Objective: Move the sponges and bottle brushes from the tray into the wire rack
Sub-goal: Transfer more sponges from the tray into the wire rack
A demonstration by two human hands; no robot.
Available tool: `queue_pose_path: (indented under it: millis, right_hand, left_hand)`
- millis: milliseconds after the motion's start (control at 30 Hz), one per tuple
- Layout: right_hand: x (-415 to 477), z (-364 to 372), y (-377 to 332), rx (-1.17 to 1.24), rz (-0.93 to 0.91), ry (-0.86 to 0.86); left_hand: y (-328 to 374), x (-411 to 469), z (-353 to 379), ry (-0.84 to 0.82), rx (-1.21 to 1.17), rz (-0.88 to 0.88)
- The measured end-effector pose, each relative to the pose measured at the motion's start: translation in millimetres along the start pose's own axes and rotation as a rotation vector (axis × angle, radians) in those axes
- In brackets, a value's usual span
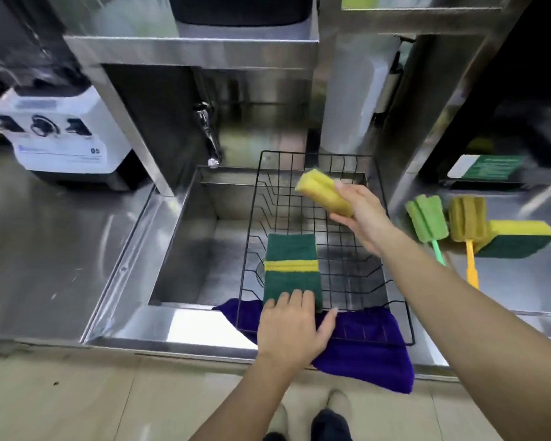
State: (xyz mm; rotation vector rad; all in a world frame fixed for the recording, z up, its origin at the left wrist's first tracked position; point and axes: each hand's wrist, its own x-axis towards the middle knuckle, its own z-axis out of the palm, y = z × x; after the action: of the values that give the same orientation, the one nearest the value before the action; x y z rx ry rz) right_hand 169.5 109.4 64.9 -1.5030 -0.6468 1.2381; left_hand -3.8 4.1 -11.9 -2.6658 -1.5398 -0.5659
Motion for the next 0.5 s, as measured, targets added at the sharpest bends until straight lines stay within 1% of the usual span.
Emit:
queue_pose_path:
  millis: [33, 133, 200, 400, 500]
  right_hand:
    - [2, 6, 3, -0.024, -0.003, 0.010]
    - [11, 21, 14, -0.241, -0.040, 0.107]
    - [14, 28, 22, -0.344, -0.058, 0.127]
    - [17, 43, 40, -0.585, -0.109, 0.076]
    - [18, 47, 48, -0.658, -0.110, 0.053]
  left_hand:
    - [0, 0, 0, -0.001, 0.006, 0.000]
    - [-1, -1, 1, -0.005, 0.017, 0.002]
    - [0, -2, 1, -0.009, 0.021, 0.002]
    - [-1, -1, -1, -0.016, 0.012, -0.001]
    - [0, -1, -2, -0.032, 0.001, -0.008]
